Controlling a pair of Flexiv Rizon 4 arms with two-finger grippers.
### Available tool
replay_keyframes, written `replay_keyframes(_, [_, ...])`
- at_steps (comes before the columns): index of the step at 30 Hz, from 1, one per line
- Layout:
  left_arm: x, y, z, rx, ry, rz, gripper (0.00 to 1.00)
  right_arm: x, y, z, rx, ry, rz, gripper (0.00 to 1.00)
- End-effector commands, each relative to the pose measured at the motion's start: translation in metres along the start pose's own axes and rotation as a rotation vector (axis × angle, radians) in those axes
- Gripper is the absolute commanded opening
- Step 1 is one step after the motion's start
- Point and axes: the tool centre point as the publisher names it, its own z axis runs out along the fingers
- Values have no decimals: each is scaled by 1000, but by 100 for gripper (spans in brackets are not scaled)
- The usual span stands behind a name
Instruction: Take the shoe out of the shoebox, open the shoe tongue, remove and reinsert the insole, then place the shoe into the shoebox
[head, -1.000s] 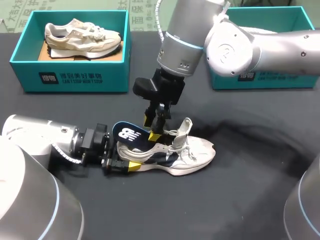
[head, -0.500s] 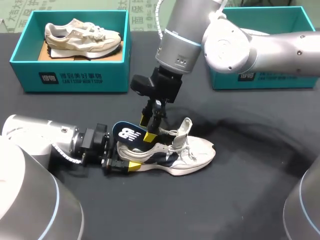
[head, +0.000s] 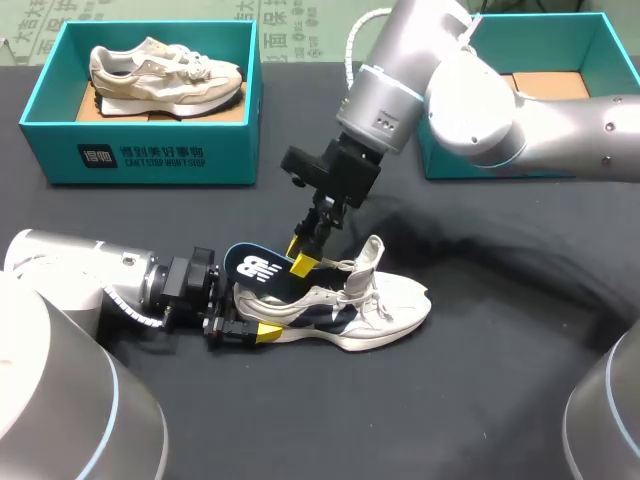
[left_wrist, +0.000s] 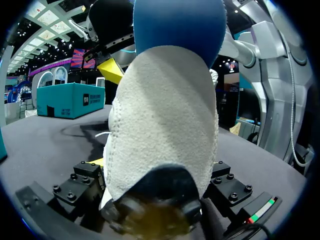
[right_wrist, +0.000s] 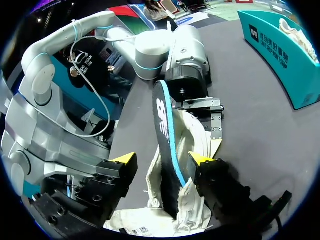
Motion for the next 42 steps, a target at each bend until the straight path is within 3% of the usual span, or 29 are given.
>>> replay_keyframes(1, [0, 1, 0, -1, -1, -1, 0, -7, 2, 6, -4, 37, 8, 58])
replay_keyframes(4, [0, 1, 0, -1, -1, -1, 0, -8, 4, 11, 2, 54, 19, 51])
replay_keyframes(22, [0, 1, 0, -1, -1, -1, 0, -3, 1, 25, -46, 113, 32, 37])
replay_keyframes(29, [0, 1, 0, -1, -1, -1, 0, -2, 5, 26, -45, 115, 27, 9])
replay_keyframes(30, [0, 1, 0, -1, -1, -1, 0, -2, 5, 25, -45, 115, 26, 0])
replay_keyframes(42, [0, 1, 0, -1, -1, -1, 0, 5, 29, 16, -85, 138, -61, 0])
